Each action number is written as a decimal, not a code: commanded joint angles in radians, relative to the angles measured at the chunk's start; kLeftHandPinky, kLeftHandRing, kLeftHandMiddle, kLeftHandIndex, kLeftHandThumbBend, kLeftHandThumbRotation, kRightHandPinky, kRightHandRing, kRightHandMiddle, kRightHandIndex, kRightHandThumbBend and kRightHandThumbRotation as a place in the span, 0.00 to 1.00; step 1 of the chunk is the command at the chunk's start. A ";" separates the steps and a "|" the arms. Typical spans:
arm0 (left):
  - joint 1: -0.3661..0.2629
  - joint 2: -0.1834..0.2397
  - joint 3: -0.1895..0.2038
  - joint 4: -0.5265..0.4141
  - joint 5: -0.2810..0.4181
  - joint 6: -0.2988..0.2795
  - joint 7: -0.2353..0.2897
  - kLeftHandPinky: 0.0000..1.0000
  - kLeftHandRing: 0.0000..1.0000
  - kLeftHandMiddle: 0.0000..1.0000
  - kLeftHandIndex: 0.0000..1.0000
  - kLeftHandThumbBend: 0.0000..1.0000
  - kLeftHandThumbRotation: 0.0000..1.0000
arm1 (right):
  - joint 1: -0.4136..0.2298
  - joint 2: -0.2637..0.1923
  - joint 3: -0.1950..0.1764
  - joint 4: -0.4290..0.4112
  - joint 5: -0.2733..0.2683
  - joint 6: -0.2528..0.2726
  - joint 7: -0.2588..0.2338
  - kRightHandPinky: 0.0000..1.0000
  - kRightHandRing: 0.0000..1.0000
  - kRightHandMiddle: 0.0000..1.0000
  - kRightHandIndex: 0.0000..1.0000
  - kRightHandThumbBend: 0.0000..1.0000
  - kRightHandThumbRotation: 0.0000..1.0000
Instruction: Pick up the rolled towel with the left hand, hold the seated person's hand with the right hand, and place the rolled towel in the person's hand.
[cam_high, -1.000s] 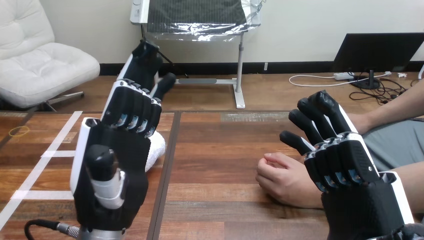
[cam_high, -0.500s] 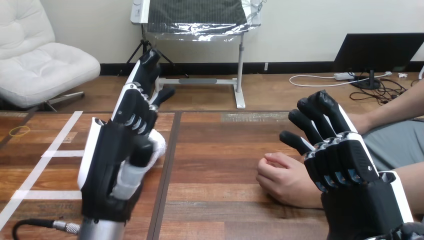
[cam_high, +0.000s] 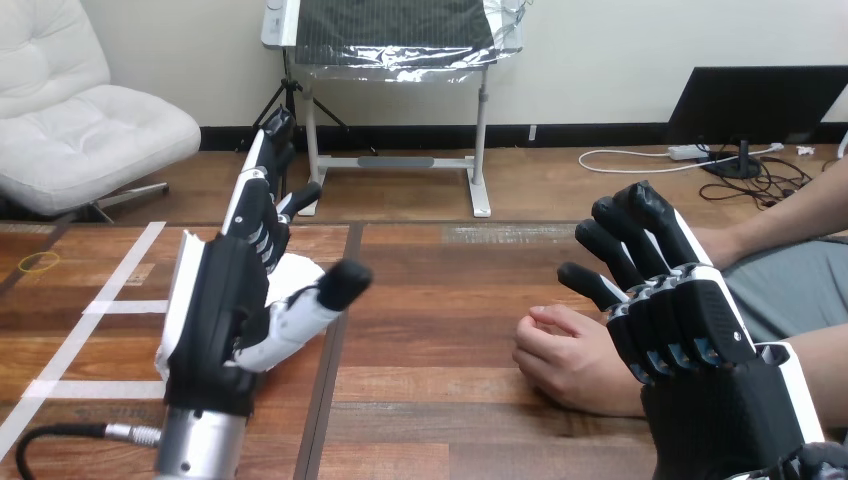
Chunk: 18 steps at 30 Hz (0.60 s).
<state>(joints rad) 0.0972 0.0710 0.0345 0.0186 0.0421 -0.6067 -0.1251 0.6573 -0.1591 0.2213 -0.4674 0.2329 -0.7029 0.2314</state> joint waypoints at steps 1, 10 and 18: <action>-0.093 0.018 0.009 0.031 0.053 0.004 0.034 0.89 1.00 1.00 0.99 1.00 0.40 | -0.046 0.010 -0.009 -0.028 0.003 -0.005 0.001 0.87 0.93 0.93 0.93 0.99 1.00; -0.124 0.039 0.010 0.069 0.134 0.052 0.086 0.97 1.00 1.00 1.00 1.00 0.24 | -0.048 0.011 -0.009 -0.026 0.005 -0.008 0.002 0.86 0.93 0.93 0.93 0.99 1.00; -0.152 0.067 0.010 0.114 0.211 0.109 0.132 1.00 1.00 1.00 1.00 1.00 0.21 | -0.050 0.008 -0.008 -0.027 0.009 -0.005 0.004 0.86 0.93 0.93 0.93 0.99 1.00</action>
<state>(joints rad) 0.0208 0.1079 0.0403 0.0933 0.2123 -0.5247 -0.0247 0.6567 -0.1589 0.2212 -0.4674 0.2336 -0.7029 0.2317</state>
